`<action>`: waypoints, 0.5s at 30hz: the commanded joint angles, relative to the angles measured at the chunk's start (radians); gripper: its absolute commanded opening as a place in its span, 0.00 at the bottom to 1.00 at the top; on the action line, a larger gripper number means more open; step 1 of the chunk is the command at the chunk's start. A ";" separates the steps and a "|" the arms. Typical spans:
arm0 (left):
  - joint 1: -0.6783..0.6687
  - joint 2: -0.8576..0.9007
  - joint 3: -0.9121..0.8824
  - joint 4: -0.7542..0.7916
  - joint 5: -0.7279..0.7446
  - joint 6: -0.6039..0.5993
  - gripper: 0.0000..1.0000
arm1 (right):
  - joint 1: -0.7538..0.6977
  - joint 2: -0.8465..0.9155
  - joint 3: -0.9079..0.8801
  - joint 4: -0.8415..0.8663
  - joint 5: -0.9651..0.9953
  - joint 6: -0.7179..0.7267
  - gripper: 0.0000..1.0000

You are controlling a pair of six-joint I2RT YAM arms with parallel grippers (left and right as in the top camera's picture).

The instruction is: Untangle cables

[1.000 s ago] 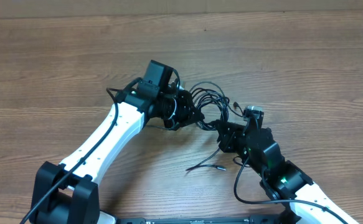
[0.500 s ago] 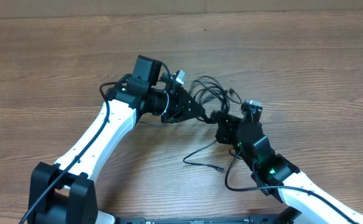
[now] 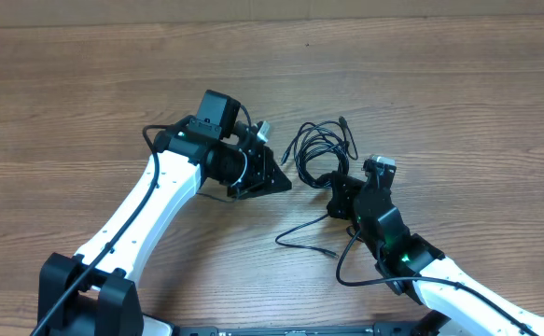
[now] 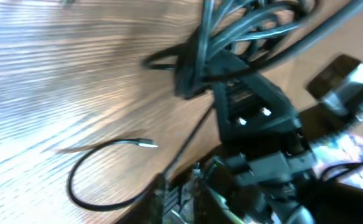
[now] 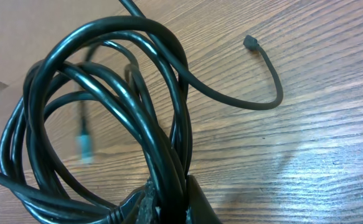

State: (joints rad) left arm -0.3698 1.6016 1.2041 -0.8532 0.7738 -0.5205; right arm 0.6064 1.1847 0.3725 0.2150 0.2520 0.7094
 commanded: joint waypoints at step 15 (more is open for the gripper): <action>-0.233 -0.020 0.019 0.143 -0.531 -0.556 0.22 | -0.002 -0.011 0.006 0.011 -0.151 -0.007 0.04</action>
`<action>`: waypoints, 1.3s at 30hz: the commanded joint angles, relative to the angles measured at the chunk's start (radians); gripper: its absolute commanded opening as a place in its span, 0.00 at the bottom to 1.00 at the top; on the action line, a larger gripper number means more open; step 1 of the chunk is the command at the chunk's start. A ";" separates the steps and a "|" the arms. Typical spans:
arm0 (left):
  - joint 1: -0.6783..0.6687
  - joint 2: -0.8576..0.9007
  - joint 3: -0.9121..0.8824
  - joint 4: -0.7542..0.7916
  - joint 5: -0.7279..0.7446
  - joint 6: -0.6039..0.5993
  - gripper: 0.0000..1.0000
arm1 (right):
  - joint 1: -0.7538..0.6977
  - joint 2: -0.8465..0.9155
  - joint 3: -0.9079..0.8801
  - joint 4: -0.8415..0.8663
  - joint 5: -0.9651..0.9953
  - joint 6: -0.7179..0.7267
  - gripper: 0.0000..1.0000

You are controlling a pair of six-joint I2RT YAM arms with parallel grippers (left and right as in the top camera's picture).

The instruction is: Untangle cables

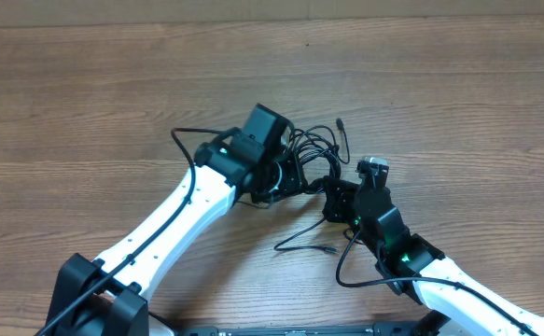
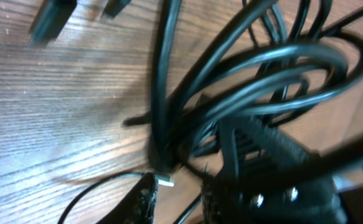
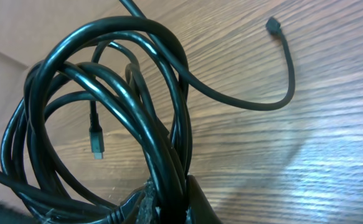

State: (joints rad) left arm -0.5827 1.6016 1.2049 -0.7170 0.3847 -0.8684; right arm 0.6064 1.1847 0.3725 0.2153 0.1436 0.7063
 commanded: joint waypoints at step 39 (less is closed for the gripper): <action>0.171 0.020 0.010 0.015 0.430 0.224 0.04 | -0.002 0.011 0.006 -0.063 0.148 -0.005 0.04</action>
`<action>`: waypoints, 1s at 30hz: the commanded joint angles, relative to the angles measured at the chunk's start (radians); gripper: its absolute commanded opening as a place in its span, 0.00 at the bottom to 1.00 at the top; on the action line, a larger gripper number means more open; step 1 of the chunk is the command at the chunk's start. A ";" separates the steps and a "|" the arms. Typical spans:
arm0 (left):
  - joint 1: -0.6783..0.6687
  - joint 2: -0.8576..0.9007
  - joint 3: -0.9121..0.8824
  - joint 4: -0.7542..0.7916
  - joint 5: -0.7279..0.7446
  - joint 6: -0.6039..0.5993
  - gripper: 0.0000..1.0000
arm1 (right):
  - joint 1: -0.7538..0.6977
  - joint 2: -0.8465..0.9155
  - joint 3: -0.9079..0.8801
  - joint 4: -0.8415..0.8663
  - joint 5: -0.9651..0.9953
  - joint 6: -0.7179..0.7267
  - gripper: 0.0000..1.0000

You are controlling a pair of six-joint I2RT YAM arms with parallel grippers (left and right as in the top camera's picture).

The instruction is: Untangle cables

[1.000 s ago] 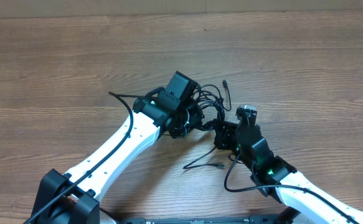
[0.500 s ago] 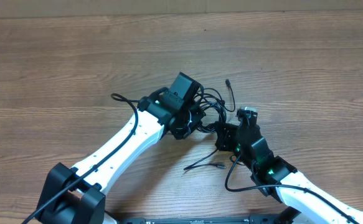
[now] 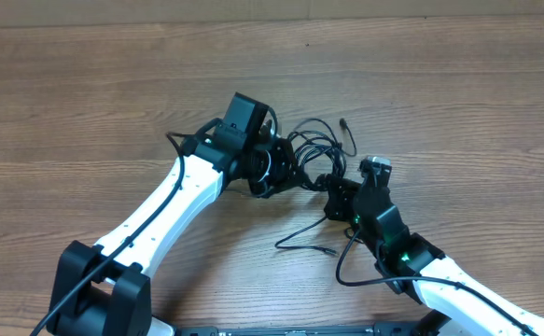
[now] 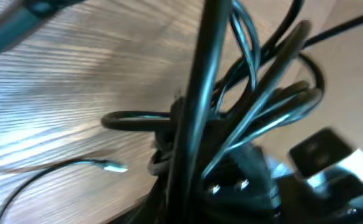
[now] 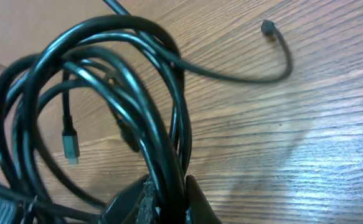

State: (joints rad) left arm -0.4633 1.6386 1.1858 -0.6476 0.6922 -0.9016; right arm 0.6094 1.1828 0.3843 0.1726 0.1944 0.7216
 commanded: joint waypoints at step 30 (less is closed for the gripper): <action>0.116 -0.016 0.029 0.358 -0.013 -0.154 0.04 | -0.005 0.013 -0.005 -0.141 -0.672 -0.012 0.04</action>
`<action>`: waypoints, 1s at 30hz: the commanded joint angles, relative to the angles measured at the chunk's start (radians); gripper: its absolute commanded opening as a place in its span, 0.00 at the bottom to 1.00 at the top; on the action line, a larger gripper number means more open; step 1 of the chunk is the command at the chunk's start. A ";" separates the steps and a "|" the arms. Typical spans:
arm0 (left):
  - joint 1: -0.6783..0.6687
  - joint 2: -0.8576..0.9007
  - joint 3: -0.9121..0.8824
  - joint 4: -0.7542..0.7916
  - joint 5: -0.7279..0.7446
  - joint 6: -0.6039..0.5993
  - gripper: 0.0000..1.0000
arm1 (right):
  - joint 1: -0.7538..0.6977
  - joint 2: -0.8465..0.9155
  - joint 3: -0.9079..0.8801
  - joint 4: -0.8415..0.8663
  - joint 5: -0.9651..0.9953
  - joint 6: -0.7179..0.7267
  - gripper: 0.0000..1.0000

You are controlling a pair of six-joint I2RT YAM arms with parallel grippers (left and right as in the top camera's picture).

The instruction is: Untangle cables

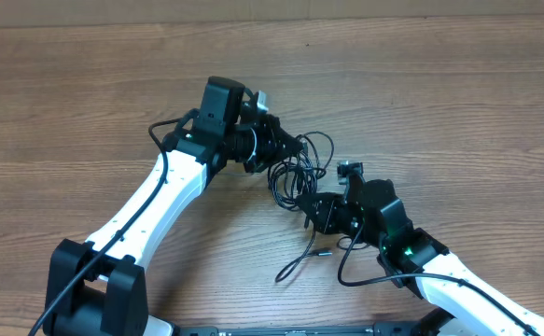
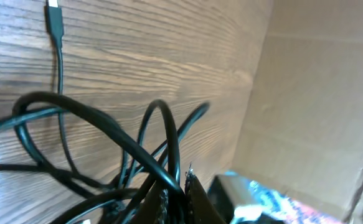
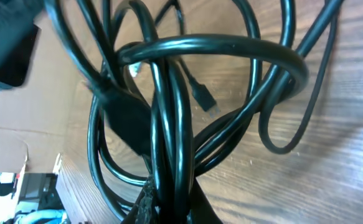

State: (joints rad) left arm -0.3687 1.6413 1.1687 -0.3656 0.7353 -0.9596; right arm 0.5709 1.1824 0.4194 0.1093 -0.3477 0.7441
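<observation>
A tangle of black cables [image 1: 299, 173] hangs between both grippers over the wooden table [image 1: 458, 103]. My left gripper [image 1: 273, 147] is shut on strands at the bundle's upper left; in the left wrist view the cables [image 2: 137, 155] run into its closed fingers [image 2: 190, 198]. My right gripper [image 1: 320, 213] is shut on several strands at the lower right; the right wrist view shows looped cables [image 3: 187, 93] clamped low in frame, with a plug end [image 3: 203, 98] among them. A thin loose tail [image 1: 299, 261] trails onto the table.
A loose connector end [image 2: 54, 14] lies on the wood in the left wrist view. A cardboard wall [image 2: 318, 93] stands close behind the left gripper. Both white arms cross the near half of the table; the right arm's own cable [image 1: 351, 271] loops beside it.
My left gripper has moved up and left with its strands, and my right gripper has moved left and nearer the front edge. The bundle is stretched between them and its loops have shifted.
First my right gripper held the coil while my left gripper stood apart to its left. Then the left gripper was in at the coil, and later shut on strands there. Now the two grippers hold the bundle pulled apart between them.
</observation>
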 commanded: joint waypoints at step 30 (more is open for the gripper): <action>-0.016 -0.012 0.045 -0.464 -0.619 0.507 0.31 | 0.034 -0.157 -0.040 -0.003 0.049 0.032 0.04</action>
State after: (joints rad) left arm -0.3798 1.6402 1.1957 -0.8314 0.2287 -0.4599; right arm 0.6044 1.0863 0.3828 0.0933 -0.2443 0.7929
